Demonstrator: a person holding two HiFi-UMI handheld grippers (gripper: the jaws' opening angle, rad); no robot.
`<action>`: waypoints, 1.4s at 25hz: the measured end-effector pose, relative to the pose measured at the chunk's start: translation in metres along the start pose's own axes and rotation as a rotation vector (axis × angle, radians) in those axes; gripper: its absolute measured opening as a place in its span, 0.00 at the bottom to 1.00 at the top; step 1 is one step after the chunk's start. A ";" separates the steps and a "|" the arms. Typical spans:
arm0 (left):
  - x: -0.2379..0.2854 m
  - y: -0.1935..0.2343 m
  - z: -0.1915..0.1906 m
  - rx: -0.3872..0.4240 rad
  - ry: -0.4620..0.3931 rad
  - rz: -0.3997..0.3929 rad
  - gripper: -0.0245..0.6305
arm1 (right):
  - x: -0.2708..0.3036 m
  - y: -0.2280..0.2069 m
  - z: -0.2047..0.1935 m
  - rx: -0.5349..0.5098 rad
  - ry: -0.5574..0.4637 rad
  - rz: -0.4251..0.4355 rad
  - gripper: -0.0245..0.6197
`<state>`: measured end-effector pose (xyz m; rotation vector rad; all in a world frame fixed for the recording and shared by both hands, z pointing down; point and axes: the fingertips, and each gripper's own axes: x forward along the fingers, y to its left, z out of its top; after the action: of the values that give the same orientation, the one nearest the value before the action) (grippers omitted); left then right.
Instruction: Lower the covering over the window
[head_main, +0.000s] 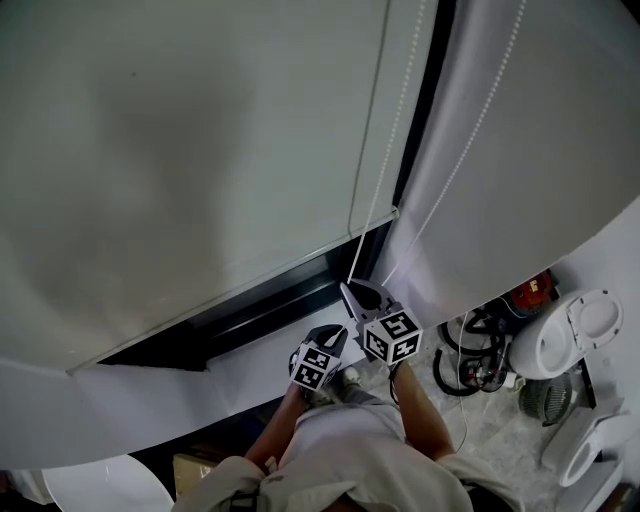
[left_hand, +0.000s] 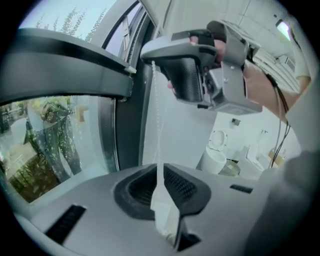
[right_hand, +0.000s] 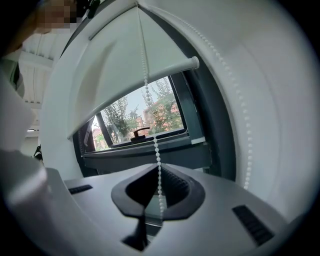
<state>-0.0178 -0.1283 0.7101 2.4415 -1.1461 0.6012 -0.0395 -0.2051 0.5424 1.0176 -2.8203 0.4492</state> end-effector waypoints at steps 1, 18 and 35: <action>-0.006 -0.002 0.006 -0.001 -0.009 -0.004 0.12 | 0.000 -0.001 0.000 0.001 0.000 0.001 0.05; -0.148 -0.013 0.244 0.176 -0.428 0.070 0.20 | -0.004 0.003 -0.003 0.008 -0.002 0.004 0.05; -0.141 -0.014 0.351 0.243 -0.582 0.065 0.08 | -0.014 0.010 -0.005 -0.011 0.000 -0.025 0.05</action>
<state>-0.0120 -0.2074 0.3400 2.9022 -1.4369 0.0302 -0.0354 -0.1876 0.5415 1.0498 -2.8038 0.4306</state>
